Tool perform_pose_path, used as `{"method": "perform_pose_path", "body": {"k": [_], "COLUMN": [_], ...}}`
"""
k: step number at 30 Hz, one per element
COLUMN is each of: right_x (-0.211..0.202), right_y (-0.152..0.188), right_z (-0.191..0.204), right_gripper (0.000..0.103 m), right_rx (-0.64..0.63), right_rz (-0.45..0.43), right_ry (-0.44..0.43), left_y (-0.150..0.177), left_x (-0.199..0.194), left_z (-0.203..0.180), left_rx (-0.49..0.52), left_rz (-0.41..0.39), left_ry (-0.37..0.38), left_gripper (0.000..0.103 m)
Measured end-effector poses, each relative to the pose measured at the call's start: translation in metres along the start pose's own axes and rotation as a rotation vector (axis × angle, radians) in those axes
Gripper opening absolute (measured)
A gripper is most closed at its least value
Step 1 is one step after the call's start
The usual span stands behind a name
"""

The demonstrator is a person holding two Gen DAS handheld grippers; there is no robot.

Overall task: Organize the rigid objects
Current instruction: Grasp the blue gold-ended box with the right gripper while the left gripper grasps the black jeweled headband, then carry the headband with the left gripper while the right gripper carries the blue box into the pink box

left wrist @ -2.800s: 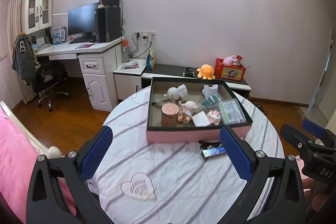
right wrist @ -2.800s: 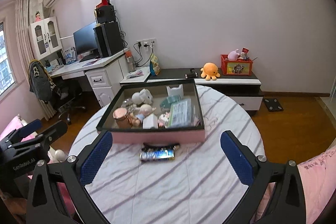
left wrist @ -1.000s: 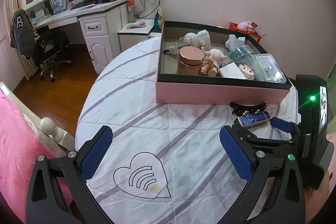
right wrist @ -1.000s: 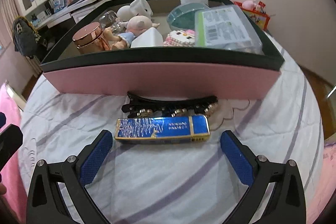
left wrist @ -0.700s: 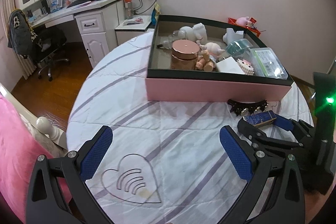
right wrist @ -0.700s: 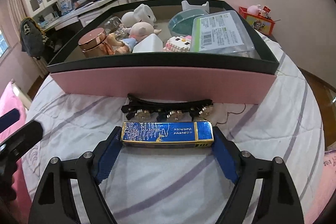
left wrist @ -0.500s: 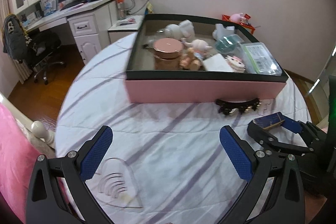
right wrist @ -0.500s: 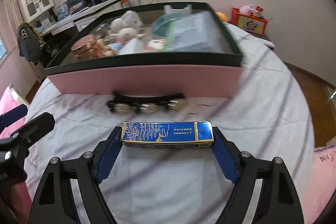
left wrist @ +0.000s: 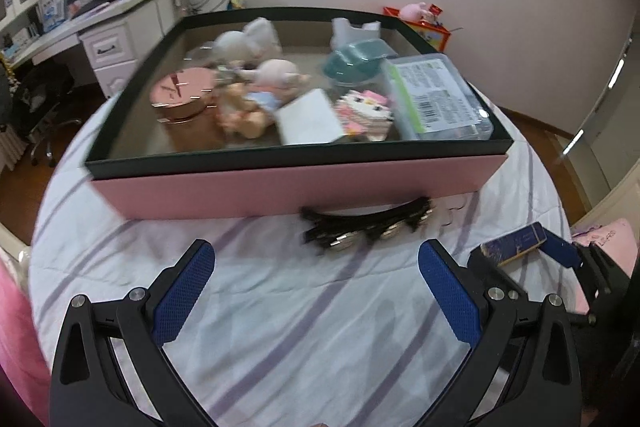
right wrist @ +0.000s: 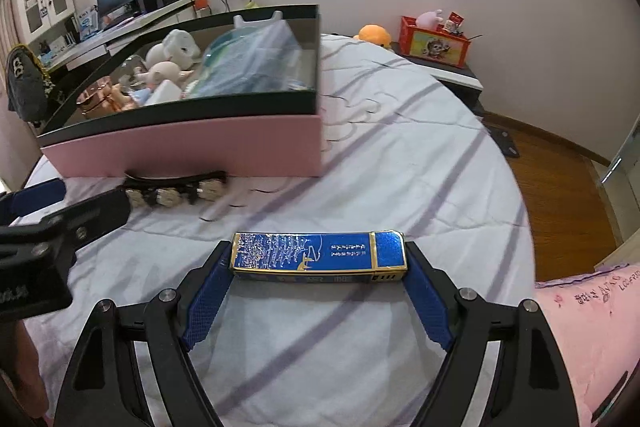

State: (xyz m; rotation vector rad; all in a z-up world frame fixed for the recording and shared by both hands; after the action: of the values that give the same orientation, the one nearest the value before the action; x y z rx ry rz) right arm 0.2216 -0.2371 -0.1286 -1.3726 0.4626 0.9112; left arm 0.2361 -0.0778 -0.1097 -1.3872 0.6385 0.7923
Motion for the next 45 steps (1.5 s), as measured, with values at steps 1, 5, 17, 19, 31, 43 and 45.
{"method": "perform_pose_path", "body": {"k": [1,5,17,19,31,43,45], "right_x": [-0.001,-0.002,-0.003,-0.003,-0.027,-0.054,-0.054], "right_y": [0.0,0.001,0.003,0.003,-0.006,-0.065,-0.083], "right_z": [-0.003,-0.01,-0.015,-0.015,0.013,0.047,0.051], "right_gripper": [0.083,0.083,0.083,0.083,0.083,0.083,0.083], "right_rx": [0.001,-0.001,0.02,0.023,-0.011,-0.1,-0.111], "right_rz": [-0.001,-0.001,-0.004,-0.005,-0.04,-0.144,-0.166], "right_ry": [0.003,0.01,-0.022,-0.03,-0.065,-0.09,-0.097], "left_y": [-0.002,-0.008,-0.005,-0.002,0.008,-0.051,-0.066], "left_x": [0.004,0.025,0.035,0.032,-0.017,-0.056,-0.057], "left_z": [-0.008,-0.029,-0.038,-0.034,0.021,0.08,0.086], "left_rx": [0.006,0.005,-0.002,-0.007,-0.057,-0.092,-0.089], "left_rz": [0.01,0.055,0.031,0.029,-0.044,-0.205,-0.231], "left_ry": [0.006,0.003,-0.051,-0.035,-0.036,-0.077,-0.085], "left_gripper": [0.103,0.103,0.096,0.096,0.096,0.096,0.096]}}
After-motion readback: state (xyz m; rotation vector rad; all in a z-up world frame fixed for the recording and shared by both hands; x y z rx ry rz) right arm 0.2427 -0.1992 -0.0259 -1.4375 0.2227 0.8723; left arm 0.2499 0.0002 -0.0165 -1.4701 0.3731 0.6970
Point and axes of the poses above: each gripper's, at about its wrist camera, not at the fingertips, and x roughly the way its jaws point, z to its left, y to its underside, the point moved 2 cm from there along x, roughly the way its jaws point, and after that the axes turned 14 degrees about -y, right-handed, at the moved point
